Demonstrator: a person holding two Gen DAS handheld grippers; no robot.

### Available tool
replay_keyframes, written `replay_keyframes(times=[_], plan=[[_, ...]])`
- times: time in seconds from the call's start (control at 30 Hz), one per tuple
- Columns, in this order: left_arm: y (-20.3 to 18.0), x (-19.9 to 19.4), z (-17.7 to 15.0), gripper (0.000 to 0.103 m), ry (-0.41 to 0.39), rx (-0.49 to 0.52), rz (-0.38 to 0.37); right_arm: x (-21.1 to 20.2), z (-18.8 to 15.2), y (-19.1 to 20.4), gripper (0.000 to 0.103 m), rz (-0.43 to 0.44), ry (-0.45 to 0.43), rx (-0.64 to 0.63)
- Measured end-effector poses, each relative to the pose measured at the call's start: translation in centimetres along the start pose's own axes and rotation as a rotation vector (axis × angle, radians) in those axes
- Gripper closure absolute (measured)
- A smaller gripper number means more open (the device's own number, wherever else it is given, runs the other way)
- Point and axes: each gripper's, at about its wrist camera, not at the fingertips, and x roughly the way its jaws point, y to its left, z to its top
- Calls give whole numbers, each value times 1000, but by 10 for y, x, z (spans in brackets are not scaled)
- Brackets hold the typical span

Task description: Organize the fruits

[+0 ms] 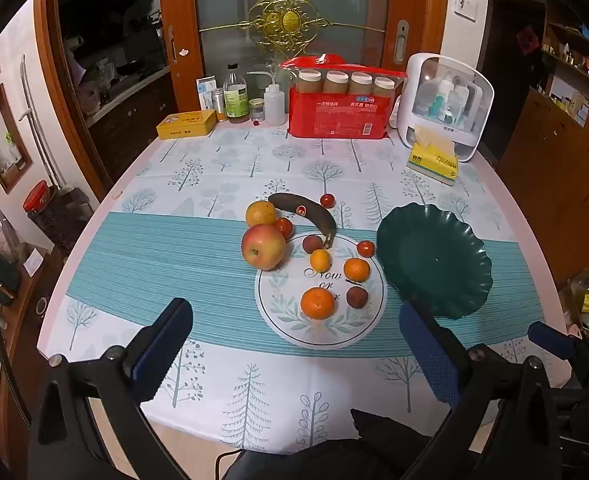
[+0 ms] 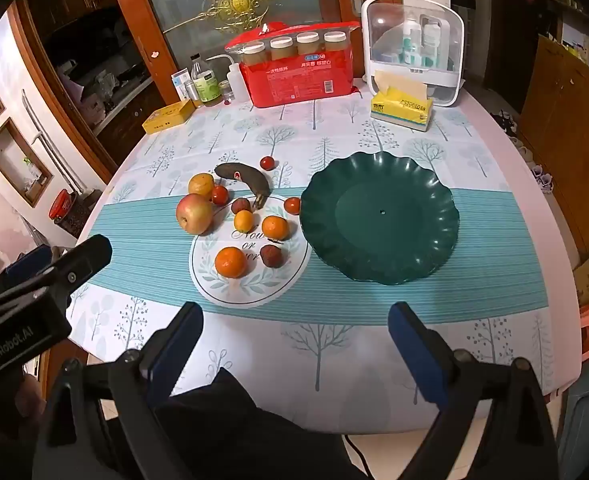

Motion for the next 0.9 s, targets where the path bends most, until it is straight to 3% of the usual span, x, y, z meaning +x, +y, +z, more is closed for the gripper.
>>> replay_keyframes(times=[0.9], plan=[[6, 5, -7, 1, 30, -31, 3, 7, 3, 0, 8, 15, 31, -28]])
